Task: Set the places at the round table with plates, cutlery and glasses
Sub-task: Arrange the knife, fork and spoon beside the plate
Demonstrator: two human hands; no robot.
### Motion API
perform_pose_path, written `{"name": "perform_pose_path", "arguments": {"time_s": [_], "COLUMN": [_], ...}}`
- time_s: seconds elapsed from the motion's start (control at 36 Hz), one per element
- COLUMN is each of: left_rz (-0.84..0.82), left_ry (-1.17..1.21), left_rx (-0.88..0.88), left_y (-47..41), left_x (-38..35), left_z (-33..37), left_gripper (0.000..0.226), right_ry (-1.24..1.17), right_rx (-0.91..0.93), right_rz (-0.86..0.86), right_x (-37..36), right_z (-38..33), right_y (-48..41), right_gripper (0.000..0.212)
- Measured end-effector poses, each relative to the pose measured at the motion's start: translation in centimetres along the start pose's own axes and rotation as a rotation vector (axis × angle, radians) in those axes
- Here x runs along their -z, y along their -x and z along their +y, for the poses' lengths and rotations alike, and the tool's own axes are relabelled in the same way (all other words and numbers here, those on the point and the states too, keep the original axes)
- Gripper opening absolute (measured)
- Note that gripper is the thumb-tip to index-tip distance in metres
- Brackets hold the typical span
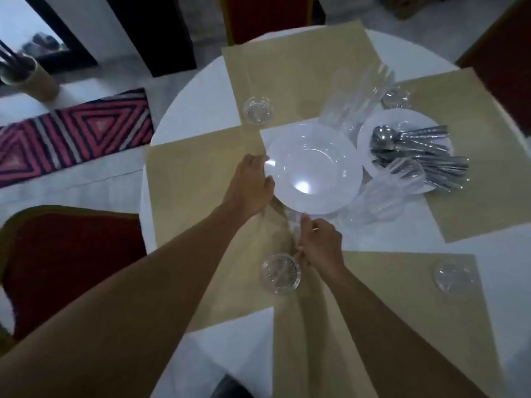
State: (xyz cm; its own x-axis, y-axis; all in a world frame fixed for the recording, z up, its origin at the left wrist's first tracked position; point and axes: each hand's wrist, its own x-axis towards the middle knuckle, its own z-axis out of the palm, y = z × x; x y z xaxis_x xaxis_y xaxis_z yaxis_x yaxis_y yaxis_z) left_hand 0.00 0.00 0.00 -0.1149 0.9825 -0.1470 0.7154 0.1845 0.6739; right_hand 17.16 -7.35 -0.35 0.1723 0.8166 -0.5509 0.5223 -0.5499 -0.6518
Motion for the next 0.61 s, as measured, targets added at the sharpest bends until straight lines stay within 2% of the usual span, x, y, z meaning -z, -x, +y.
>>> {"name": "perform_pose_path", "arguments": {"time_s": [0.11, 0.19, 0.42, 0.61], "left_rz": [0.018, -0.01, -0.058, -0.029], "left_ry": [-0.097, -0.18, -0.291, -0.103], "left_rx": [-0.04, -0.067, -0.055, 0.044], "left_y": [-3.1, -5.1, -8.6, -9.2], "left_x": [-0.2, -0.9, -2.2, -2.2], "left_z": [0.1, -0.1, -0.5, -0.6], "left_gripper": [0.058, 0.061, 0.058, 0.049], "right_ry": [-0.054, -0.187, -0.509, -0.514], "right_rx": [-0.018, -0.101, -0.305, -0.3], "right_rz": [0.022, 0.048, 0.086, 0.093], "right_x": [-0.3, -0.5, -0.3, -0.1], "right_z": [-0.4, -0.7, -0.7, -0.9], "right_y": [-1.1, -1.6, -2.1, -2.3], "right_gripper": [0.051, 0.053, 0.029, 0.028]}}
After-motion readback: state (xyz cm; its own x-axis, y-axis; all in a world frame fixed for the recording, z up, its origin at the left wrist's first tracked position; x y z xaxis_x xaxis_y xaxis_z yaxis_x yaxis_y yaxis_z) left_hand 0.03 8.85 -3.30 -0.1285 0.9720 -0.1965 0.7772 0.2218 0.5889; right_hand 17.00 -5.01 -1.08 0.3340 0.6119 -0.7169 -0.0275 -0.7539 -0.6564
